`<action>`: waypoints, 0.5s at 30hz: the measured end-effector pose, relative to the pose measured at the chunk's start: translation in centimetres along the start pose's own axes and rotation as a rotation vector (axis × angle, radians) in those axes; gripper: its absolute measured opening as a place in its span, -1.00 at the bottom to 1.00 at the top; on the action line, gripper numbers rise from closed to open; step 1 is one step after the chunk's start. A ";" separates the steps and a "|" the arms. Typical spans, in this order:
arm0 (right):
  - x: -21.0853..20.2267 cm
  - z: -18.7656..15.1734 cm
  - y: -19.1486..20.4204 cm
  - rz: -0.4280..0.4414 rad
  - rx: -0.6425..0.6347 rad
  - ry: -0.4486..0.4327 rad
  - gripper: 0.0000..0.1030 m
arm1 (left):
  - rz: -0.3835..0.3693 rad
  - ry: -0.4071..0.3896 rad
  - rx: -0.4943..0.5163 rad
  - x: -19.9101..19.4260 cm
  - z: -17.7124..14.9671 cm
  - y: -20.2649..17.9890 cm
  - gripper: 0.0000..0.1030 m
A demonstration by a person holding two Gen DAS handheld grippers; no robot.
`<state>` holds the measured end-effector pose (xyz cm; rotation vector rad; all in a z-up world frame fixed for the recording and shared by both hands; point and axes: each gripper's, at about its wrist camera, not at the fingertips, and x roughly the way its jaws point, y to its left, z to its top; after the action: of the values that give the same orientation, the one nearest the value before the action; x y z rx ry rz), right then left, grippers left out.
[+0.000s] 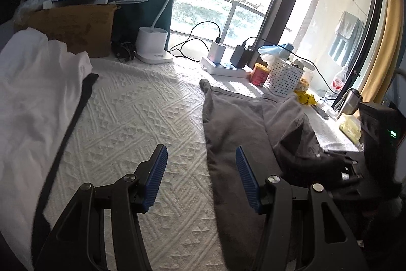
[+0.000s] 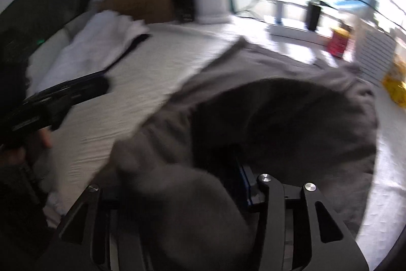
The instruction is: Fold small clothes
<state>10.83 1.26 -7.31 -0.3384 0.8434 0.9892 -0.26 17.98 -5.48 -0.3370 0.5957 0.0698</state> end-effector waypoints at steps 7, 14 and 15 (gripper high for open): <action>-0.5 -0.4 3.7 0.121 -0.062 -0.012 -0.04 | 0.063 -0.024 -0.018 -1.9 0.4 0.9 0.09; -5.3 -1.2 0.9 0.112 0.012 -0.151 -0.04 | 0.053 -0.002 -0.003 -1.9 0.4 -1.0 0.09; -6.0 -1.4 0.4 0.099 0.022 -0.165 -0.04 | 0.043 0.004 0.002 -1.8 0.3 -1.5 0.09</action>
<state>8.17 -2.97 -3.65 -0.1940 0.7256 1.0834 -1.36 16.73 -3.84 -0.3229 0.6071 0.1098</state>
